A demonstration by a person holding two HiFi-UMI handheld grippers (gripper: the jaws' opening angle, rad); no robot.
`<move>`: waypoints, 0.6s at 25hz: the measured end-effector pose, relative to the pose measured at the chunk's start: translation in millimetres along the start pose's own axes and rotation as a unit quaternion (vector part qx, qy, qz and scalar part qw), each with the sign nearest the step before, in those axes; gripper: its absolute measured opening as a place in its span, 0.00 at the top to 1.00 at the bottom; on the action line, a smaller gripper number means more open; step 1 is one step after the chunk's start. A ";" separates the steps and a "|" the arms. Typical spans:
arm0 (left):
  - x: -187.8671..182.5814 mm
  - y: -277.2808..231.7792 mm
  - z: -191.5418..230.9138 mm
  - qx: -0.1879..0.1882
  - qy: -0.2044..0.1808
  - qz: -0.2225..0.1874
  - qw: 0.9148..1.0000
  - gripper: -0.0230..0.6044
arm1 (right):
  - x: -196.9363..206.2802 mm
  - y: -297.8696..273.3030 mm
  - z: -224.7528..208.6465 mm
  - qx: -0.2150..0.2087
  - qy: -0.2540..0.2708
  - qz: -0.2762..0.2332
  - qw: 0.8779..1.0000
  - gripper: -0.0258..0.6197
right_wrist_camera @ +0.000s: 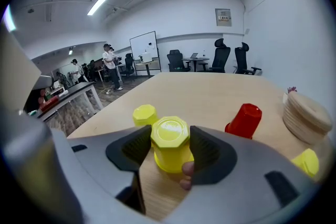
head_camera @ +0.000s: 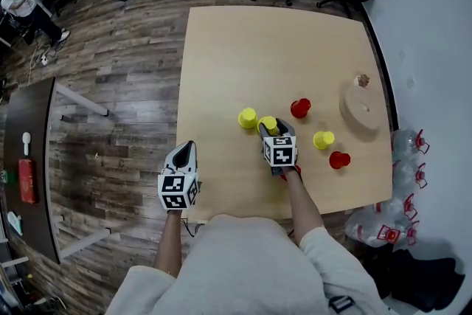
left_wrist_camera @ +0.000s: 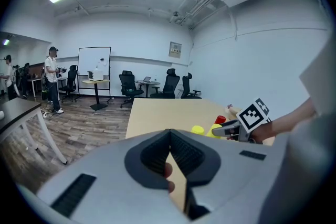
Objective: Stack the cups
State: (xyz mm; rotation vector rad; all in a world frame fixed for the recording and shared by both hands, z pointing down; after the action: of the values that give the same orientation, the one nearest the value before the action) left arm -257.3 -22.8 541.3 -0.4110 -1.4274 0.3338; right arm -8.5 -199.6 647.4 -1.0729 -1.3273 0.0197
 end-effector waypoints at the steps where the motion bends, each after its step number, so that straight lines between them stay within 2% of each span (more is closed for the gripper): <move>1: 0.0 0.4 1.2 -0.001 0.000 0.001 1.000 0.95 | -0.6 -2.3 -0.7 0.000 0.000 0.002 1.000 0.60; 15: 0.6 -1.2 6.0 -0.006 -0.001 0.006 1.000 0.95 | 11.3 -12.9 4.7 -0.007 -0.002 0.025 1.000 0.60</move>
State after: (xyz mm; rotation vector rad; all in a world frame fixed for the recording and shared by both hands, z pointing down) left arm -263.3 -23.2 543.0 -0.4297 -1.4299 0.3350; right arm -15.7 -197.5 663.5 -1.1183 -1.3051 0.0498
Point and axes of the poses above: the fingertips, and each gripper's own axes: y backward along the fingers, z to its left, x out of its underside, the point moved 6 cm from there along y, backward along the fingers, and after that the axes turned 4 degrees about -x, right-handed, at the moved point
